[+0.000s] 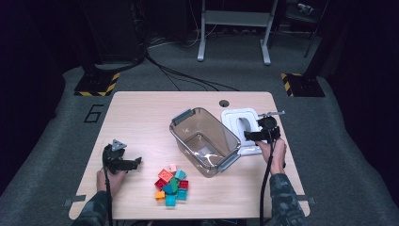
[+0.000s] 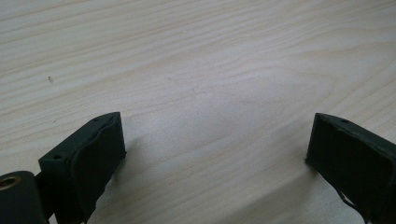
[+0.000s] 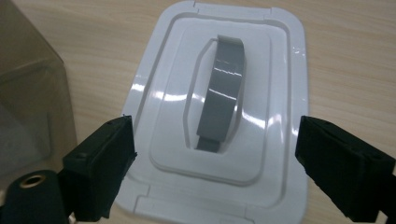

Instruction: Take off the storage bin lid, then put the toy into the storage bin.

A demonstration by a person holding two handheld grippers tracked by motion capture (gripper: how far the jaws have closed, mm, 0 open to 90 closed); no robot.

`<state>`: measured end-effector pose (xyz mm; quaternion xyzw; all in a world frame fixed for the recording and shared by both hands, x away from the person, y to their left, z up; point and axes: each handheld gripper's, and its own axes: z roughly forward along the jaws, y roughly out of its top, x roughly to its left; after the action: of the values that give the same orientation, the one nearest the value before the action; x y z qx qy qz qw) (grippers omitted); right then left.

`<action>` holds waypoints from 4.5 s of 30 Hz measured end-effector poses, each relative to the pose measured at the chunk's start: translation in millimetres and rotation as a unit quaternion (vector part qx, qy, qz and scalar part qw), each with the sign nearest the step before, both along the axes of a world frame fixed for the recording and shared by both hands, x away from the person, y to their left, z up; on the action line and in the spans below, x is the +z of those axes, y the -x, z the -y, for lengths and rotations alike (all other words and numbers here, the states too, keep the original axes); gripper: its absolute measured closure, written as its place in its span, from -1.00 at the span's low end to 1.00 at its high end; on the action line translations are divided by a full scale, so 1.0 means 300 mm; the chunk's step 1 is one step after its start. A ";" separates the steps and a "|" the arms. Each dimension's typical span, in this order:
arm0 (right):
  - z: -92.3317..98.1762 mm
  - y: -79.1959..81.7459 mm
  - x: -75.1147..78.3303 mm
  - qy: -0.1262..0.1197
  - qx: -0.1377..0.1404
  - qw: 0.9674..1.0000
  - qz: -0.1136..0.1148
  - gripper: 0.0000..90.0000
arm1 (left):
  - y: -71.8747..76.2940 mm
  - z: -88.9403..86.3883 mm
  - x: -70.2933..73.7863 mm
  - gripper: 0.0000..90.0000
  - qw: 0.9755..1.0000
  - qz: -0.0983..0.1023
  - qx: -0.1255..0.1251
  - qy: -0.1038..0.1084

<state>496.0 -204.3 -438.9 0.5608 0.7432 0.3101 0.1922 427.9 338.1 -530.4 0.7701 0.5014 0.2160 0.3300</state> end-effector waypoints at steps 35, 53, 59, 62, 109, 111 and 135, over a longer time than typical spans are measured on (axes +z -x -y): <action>0.286 0.212 -0.121 -0.007 0.003 0.999 -0.037 -0.75 | 0.000 0.000 0.000 -0.91 1.000 0.000 0.001 0.000; 0.305 0.244 -0.156 -0.004 0.007 0.999 -0.047 -0.02 | 0.000 0.000 0.000 -0.91 1.000 0.000 0.000 0.000; 0.312 0.251 -0.159 -0.008 0.005 0.999 -0.045 0.04 | 0.000 0.000 0.000 -0.91 1.000 0.000 0.001 0.000; 0.310 0.253 -0.157 -0.001 0.011 0.999 -0.040 0.05 | 0.000 0.000 0.000 -0.91 1.000 0.000 0.001 0.000; 0.084 0.174 0.088 -0.036 0.078 0.995 0.051 0.05 | 0.000 0.000 0.000 -0.91 1.000 0.000 0.001 0.000; 0.072 0.169 0.096 -0.036 0.082 0.995 0.052 0.05 | 0.000 0.000 0.000 -0.91 1.000 0.000 0.000 0.000; -0.114 0.135 0.231 -0.041 0.139 0.985 0.092 0.05 | 0.000 0.000 0.000 -0.91 1.000 0.000 0.001 0.000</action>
<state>455.5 -170.1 -369.5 0.4285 0.7799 0.4143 0.1913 427.9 338.0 -530.4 0.7698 0.5017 0.2165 0.3300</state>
